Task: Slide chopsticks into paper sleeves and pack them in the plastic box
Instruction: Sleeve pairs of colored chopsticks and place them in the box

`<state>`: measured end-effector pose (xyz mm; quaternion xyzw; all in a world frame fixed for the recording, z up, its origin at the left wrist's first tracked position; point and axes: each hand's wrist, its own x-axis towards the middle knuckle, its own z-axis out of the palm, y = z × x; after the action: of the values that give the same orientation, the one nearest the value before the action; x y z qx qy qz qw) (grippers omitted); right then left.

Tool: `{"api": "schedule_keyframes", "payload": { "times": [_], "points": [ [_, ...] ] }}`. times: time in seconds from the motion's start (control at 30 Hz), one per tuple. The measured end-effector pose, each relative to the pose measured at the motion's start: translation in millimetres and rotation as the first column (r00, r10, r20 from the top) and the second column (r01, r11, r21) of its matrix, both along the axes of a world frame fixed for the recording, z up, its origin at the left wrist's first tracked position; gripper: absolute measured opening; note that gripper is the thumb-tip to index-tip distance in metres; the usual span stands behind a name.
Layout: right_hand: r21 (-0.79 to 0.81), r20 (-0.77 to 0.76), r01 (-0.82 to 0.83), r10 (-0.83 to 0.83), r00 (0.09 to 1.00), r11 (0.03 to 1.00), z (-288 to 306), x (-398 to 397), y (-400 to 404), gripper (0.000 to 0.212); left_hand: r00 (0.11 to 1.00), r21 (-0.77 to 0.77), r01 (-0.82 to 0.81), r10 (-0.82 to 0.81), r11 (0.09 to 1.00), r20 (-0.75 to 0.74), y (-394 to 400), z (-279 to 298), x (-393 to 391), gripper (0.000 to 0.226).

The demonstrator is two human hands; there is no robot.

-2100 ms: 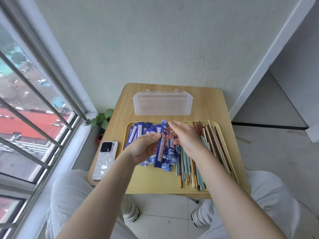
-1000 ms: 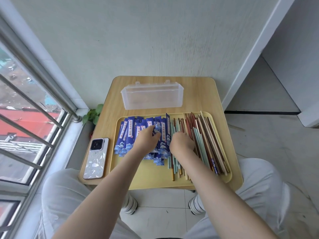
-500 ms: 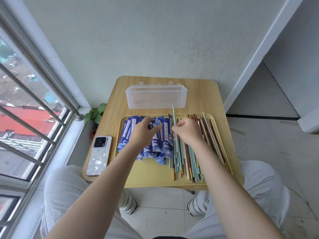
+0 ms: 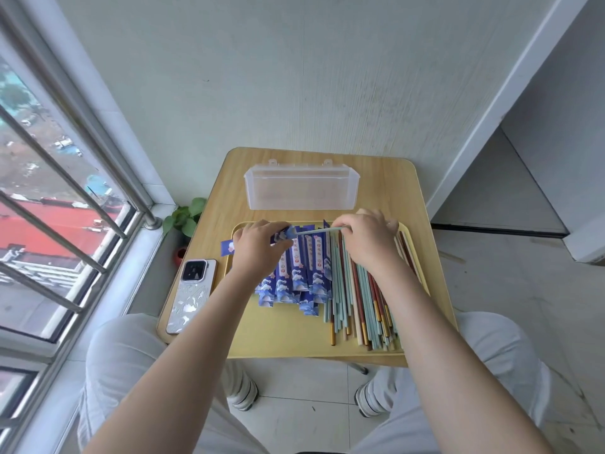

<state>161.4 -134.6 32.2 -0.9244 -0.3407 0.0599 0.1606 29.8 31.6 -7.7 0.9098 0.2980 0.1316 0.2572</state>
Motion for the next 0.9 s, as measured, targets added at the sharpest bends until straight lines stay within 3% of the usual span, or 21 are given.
{"api": "schedule_keyframes", "payload": {
  "times": [0.13,0.2,0.3,0.37,0.43,0.47,0.53,0.57,0.63,0.77,0.9],
  "points": [
    [0.003,0.026,-0.120,0.120,0.992,0.993,-0.7,-7.3,10.8,0.029,0.992,0.049,0.127,-0.127,0.991,0.004,-10.5,2.1,1.3,0.024],
    [0.084,-0.093,-0.174,0.181,0.979,0.981,-4.4,-11.0,15.9,0.033,0.985,0.027,0.169,-0.168,0.985,-0.030,-20.5,6.1,3.1,0.024],
    [0.301,-0.347,-0.098,0.205,0.915,0.949,-4.0,-19.3,18.9,0.053,0.982,-0.123,0.183,-0.187,0.975,-0.021,-34.4,11.3,4.1,0.029],
    [0.427,-0.378,0.039,0.139,0.915,0.903,-1.4,-20.4,16.7,0.058,0.987,-0.247,0.155,-0.159,0.956,0.005,-40.1,10.3,3.1,0.028],
    [0.465,-0.320,0.175,-0.020,0.947,0.868,-4.8,-13.4,9.6,0.049,0.999,-0.474,0.052,-0.040,0.879,0.036,-41.1,6.4,1.2,0.023],
    [0.418,-0.270,0.206,-0.095,0.958,0.885,-9.6,-8.5,5.0,0.039,0.998,-0.615,-0.003,0.040,0.788,0.047,-40.2,3.6,-0.1,0.024],
    [0.131,-0.213,0.188,-0.158,0.964,0.973,-22.1,-3.3,-2.8,0.013,0.985,-0.845,-0.044,0.163,0.533,0.051,-38.8,-2.3,-3.5,0.024],
    [-0.056,-0.214,0.158,-0.167,0.962,0.986,-28.5,-5.2,-5.6,0.012,0.980,-0.908,-0.034,0.192,0.417,0.051,-40.0,-4.3,-4.6,0.021],
    [-0.312,-0.224,0.107,-0.183,0.957,0.944,-39.8,-15.0,-6.7,0.015,0.976,-0.961,-0.012,0.213,0.275,0.049,-43.7,-8.9,-5.0,0.014],
    [-0.427,-0.180,0.099,-0.192,0.965,0.899,-50.7,-32.5,2.3,0.008,0.976,-0.982,-0.021,0.216,0.190,0.021,-48.6,-16.1,-2.8,0.013],
    [-0.475,-0.187,0.102,-0.213,0.959,0.874,-53.9,-37.7,11.7,0.016,0.969,-0.977,-0.137,0.229,0.165,-0.097,-48.5,-12.5,-3.1,0.036]
  ]
}}
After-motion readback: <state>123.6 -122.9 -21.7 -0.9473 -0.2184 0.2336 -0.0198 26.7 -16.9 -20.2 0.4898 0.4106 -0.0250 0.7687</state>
